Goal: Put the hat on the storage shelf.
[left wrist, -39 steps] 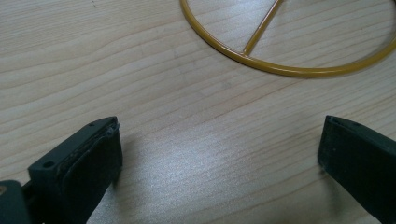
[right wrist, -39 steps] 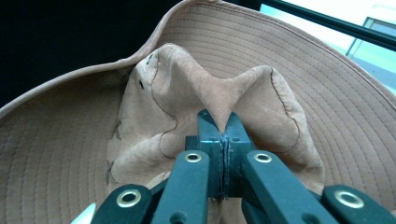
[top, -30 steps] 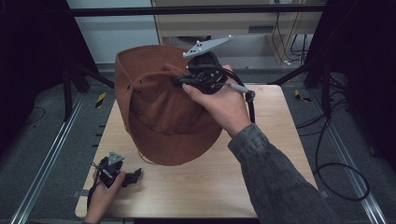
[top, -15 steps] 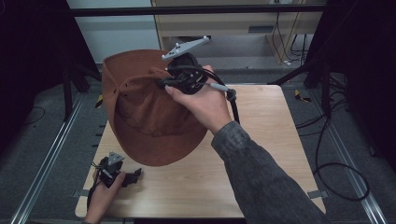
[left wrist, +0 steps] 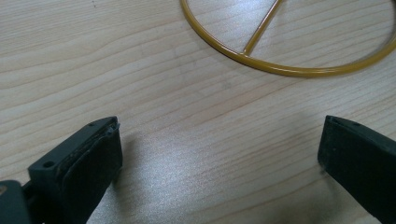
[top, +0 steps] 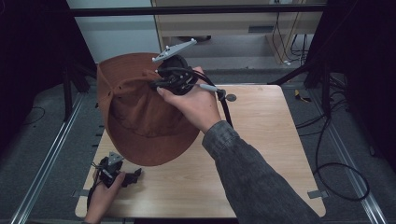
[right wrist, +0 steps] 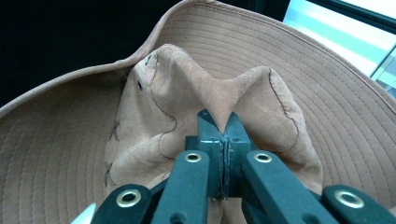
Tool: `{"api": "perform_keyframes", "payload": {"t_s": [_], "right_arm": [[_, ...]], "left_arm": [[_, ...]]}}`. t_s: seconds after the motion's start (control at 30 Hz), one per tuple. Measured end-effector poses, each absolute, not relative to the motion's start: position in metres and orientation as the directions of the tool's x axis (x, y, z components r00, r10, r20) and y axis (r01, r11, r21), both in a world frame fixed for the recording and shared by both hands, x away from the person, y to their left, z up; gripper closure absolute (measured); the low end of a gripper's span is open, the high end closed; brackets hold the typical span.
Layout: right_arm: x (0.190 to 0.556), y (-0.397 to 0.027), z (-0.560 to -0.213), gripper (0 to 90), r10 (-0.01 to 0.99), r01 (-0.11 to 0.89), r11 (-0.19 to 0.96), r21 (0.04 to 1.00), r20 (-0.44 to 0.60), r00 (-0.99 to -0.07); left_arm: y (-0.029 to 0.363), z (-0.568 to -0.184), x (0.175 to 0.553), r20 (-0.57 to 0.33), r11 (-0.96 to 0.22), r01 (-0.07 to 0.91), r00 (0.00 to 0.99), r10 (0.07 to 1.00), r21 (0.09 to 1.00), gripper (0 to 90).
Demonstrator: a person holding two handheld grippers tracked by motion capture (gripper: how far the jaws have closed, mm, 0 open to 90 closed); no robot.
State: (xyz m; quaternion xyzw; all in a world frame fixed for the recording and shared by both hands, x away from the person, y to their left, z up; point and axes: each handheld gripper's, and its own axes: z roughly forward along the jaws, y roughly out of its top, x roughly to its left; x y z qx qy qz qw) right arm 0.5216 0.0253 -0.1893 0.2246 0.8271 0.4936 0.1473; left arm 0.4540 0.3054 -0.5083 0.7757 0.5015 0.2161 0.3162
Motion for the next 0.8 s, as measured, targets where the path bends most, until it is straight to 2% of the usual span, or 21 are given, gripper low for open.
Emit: {"api": "perform_keyframes", "payload": {"t_s": [0.8], "right_arm": [[0.542,0.052,-0.205,89.4,0.512,0.27,0.428,0.863,0.015,-0.859]], "left_arm": [[0.305,-0.508,0.454,0.017,-0.296,0.641,0.403,0.915,0.708,0.0]]}}
